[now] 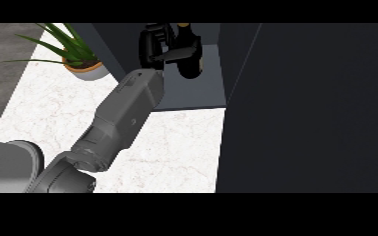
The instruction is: Pick up the wine, place it into the cabinet and close the cabinet
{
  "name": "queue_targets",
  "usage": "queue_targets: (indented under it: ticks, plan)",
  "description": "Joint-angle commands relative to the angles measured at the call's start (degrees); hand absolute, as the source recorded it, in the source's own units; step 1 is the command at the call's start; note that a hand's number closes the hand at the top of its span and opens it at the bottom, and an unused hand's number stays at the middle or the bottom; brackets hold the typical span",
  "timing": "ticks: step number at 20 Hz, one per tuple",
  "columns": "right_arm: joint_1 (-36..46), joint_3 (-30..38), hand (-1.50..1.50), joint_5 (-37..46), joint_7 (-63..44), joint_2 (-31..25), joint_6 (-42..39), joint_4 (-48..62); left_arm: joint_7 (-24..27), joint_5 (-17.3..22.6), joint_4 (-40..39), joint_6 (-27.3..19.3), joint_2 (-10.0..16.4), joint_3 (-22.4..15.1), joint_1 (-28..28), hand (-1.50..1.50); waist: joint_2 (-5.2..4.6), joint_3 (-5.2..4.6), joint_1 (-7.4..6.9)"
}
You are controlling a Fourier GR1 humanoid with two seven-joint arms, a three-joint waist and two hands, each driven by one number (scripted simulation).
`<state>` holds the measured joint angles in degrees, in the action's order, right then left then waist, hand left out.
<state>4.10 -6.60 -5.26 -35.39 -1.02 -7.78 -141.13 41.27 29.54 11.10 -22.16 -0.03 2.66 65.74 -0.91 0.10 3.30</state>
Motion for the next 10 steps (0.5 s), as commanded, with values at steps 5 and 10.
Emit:
queue_targets:
  ticks: [5,10]
  plan:
    - [0.20,0.24,-1.50,-3.39,-0.94,-0.02,-0.34,-3.83,3.12,-0.80,-3.91,-1.69,0.96,1.30,-0.21,1.50,-0.70,-0.13,1.17]
    - [0.89,-1.29,-1.50,-0.19,-0.62,0.63,0.23,-1.46,2.23,-1.94,-5.35,-3.83,0.04,0.61,0.65,-1.50,-0.44,-0.16,0.64]
